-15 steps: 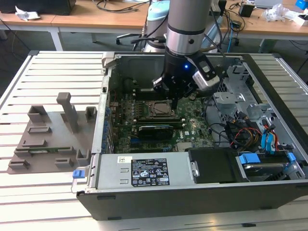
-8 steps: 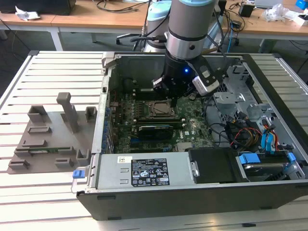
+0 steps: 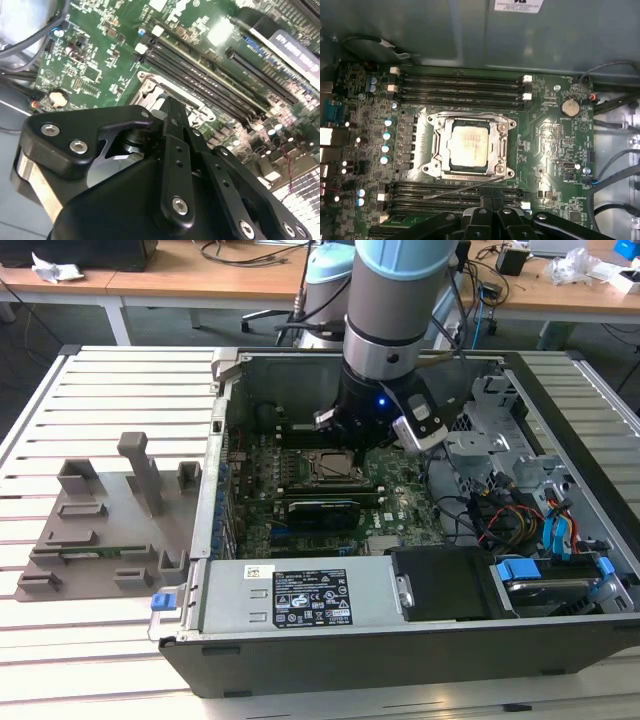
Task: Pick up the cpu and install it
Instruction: 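Install the second cpu locking lever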
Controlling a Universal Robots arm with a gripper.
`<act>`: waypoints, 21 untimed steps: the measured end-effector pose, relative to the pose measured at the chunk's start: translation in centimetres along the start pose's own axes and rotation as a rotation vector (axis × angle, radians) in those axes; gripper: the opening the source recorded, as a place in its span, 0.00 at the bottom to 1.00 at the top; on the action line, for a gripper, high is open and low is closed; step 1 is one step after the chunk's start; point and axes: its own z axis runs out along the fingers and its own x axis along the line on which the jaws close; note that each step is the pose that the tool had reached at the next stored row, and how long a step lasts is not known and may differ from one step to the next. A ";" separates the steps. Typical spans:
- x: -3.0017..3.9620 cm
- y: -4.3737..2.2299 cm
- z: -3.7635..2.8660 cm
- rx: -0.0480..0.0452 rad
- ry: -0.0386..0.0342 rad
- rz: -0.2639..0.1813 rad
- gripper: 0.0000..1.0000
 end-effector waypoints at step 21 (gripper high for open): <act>5.28 -0.51 4.07 -0.0242 -0.0011 0.000 0.11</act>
